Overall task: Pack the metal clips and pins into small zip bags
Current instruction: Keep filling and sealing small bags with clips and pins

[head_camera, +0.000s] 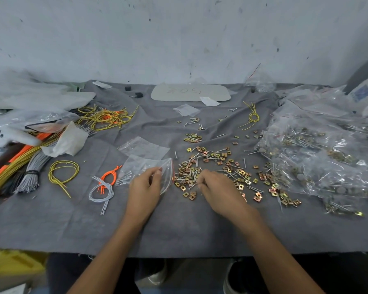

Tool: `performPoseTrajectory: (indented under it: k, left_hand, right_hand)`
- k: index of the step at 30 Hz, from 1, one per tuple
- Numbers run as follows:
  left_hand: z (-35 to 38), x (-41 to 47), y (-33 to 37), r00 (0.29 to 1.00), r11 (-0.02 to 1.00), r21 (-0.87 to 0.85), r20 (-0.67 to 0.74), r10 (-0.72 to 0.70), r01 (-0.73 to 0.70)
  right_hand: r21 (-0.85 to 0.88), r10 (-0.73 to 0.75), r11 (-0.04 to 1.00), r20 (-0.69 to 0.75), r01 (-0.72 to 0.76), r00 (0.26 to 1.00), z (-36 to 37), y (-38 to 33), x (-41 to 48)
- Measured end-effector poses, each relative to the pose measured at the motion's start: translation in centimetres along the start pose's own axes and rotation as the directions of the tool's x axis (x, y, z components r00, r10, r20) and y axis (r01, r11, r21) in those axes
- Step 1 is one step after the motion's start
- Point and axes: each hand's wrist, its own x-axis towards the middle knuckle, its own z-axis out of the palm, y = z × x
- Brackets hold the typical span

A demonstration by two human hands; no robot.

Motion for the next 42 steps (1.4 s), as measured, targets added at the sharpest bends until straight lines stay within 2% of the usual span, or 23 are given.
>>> performPoseTrajectory:
  k: [2, 4, 6, 9, 12, 14, 16, 17, 20, 21, 22, 25, 29, 31, 33, 35, 36, 39, 42]
  left_hand:
    - [0.0, -0.1, 0.2, 1.000, 1.000, 0.005, -0.002, -0.005, 0.005]
    - [-0.1, -0.1, 0.3, 0.999, 0.999, -0.019, 0.008, -0.035, 0.035]
    - [-0.3, -0.3, 0.8, 0.998, 0.997, -0.053, 0.035, -0.060, 0.062]
    - [-0.5, -0.5, 1.5, 0.996, 0.995, -0.072, 0.057, -0.066, 0.070]
    - [-0.5, -0.4, 1.3, 0.995, 0.993, -0.069, 0.048, -0.090, 0.093]
    - [-0.4, -0.3, 1.1, 0.993, 0.992, -0.069, 0.049, -0.104, 0.107]
    - [-0.5, -0.3, 1.2, 0.992, 0.988, -0.095, 0.051, -0.115, 0.120]
    - [-0.5, -0.2, 1.2, 0.992, 0.986, -0.112, 0.055, -0.117, 0.123]
    - [-0.4, -0.2, 1.0, 0.993, 0.985, -0.131, 0.047, -0.109, 0.114]
    - [-0.4, -0.2, 0.9, 0.993, 0.985, -0.129, 0.045, -0.109, 0.114]
    - [-0.4, -0.2, 0.9, 0.993, 0.985, -0.124, 0.044, -0.111, 0.116]
    - [-0.4, -0.1, 0.8, 0.992, 0.985, -0.120, 0.050, -0.118, 0.123]
    - [-0.3, -0.1, 0.8, 0.991, 0.982, -0.141, 0.051, -0.124, 0.130]
    - [-0.3, -0.2, 0.9, 0.991, 0.982, -0.142, 0.050, -0.121, 0.127]
    - [-0.3, -0.2, 0.9, 0.992, 0.982, -0.142, 0.053, -0.117, 0.123]
    - [-0.3, -0.2, 0.9, 0.992, 0.981, -0.146, 0.051, -0.118, 0.125]
    - [-0.3, -0.2, 0.9, 0.992, 0.981, -0.148, 0.049, -0.118, 0.124]
    - [-0.3, -0.2, 1.0, 0.992, 0.980, -0.155, 0.046, -0.121, 0.126]
    - [-0.3, -0.3, 1.0, 0.992, 0.981, -0.153, 0.039, -0.116, 0.121]
  right_hand:
    - [0.177, 0.014, 0.984, -0.093, 0.003, 0.996, 0.2, -0.5, 0.0]
    - [0.406, 0.041, 0.914, -0.157, 0.027, 0.987, 0.9, -1.8, 0.1]
    - [0.552, 0.079, 0.833, -0.188, 0.039, 0.979, 2.3, -3.4, 0.6]
    - [0.598, 0.134, 0.800, -0.264, 0.053, 0.955, 4.4, -5.3, 1.6]
    - [0.550, 0.097, 0.829, -0.320, 0.101, 0.943, 5.8, -6.2, 2.0]
    - [0.600, 0.099, 0.791, -0.319, 0.120, 0.943, 6.0, -6.1, 1.8]
    - [0.704, 0.147, 0.704, -0.275, 0.095, 0.950, 5.7, -5.6, 1.5]
    - [0.774, 0.168, 0.629, -0.230, 0.075, 0.958, 5.3, -5.2, 1.4]
    - [0.963, 0.135, 0.266, -0.068, 0.030, 0.989, 3.7, -4.2, 0.7]
    - [0.975, 0.114, 0.218, -0.057, 0.031, 0.992, 3.2, -3.8, 0.5]
    - [0.975, 0.102, 0.218, -0.058, 0.035, 0.993, 2.8, -3.4, 0.3]
    - [0.958, 0.087, 0.280, -0.092, 0.064, 0.992, 2.0, -2.4, -0.2]
    - [0.953, 0.115, 0.295, -0.113, 0.075, 0.987, 1.3, -1.4, -1.0]
    - [0.914, 0.205, 0.403, -0.145, 0.052, 0.968, 1.2, -1.0, -1.0]
    - [0.791, 0.268, 0.611, -0.247, 0.033, 0.931, 1.6, -0.4, -0.8]
    - [0.576, 0.218, 0.816, -0.380, 0.046, 0.899, 2.5, -0.1, -0.7]
    - [0.467, 0.158, 0.882, -0.423, 0.065, 0.892, 2.9, -0.1, -0.8]
    - [0.213, -0.015, 0.968, -0.472, 0.130, 0.882, 4.0, 0.0, -1.4]
    - [0.103, -0.055, 0.990, -0.358, 0.099, 0.932, 4.1, 0.1, -1.6]
